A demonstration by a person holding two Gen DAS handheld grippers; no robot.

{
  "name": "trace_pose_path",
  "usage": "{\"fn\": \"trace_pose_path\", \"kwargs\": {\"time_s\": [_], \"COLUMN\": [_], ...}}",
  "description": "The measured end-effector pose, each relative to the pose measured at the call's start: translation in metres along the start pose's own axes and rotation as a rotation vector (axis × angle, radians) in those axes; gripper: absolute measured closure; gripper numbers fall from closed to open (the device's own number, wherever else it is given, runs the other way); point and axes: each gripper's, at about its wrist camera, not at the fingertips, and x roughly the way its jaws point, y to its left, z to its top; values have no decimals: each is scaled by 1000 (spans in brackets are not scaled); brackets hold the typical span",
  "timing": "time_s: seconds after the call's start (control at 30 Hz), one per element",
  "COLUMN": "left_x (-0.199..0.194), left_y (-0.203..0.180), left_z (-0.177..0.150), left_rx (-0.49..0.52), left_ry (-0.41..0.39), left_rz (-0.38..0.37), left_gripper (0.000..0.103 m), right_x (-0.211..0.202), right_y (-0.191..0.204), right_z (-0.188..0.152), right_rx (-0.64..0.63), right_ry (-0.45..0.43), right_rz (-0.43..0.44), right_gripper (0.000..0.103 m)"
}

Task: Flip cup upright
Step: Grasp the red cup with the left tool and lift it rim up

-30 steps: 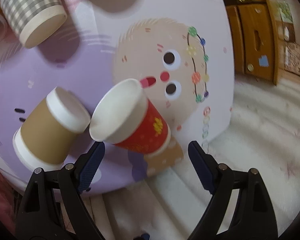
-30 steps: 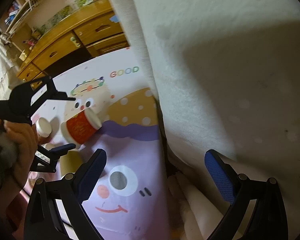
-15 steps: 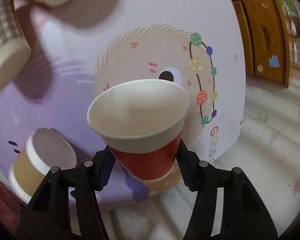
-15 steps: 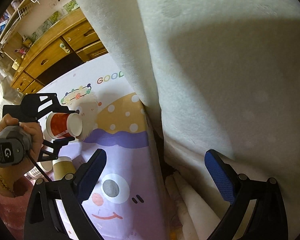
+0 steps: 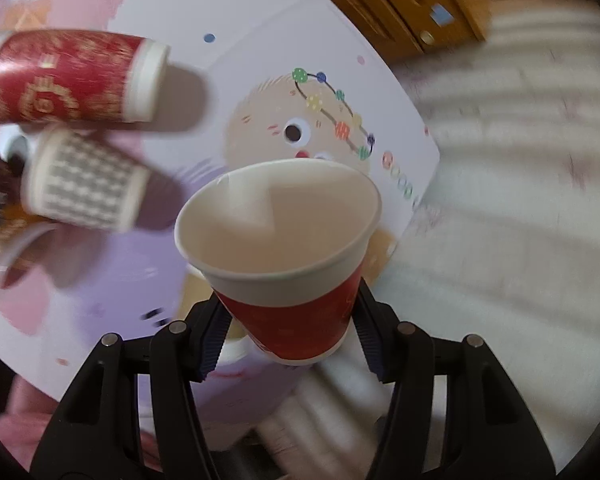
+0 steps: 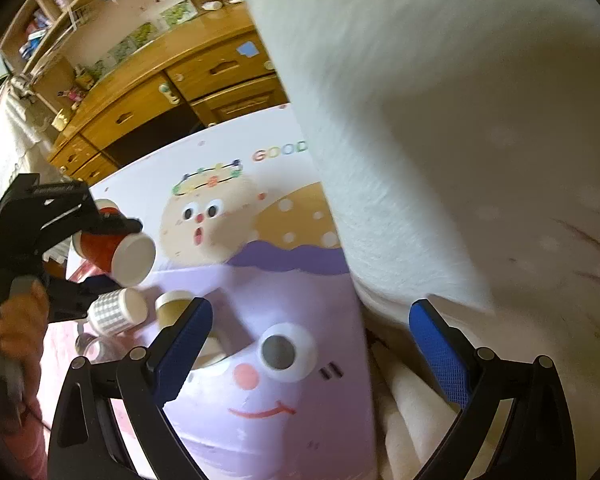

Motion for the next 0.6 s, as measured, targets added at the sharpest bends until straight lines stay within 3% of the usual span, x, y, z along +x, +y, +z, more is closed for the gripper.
{"fn": "trace_pose_path", "kwargs": {"time_s": [0.3,0.6], "left_x": [-49,-38], "left_y": [71,138], "left_z": [-84,-161], "left_rx": [236,568], "left_ry": [95,187], "left_rz": [99,312], "left_gripper": [49,49], "right_x": [-34,-66], "right_y": [65,121], "right_z": [-65,-145], "right_rx": [-41,-61], "right_ry": [-21,-33], "right_rz": [9,4], "right_gripper": [3,3]}}
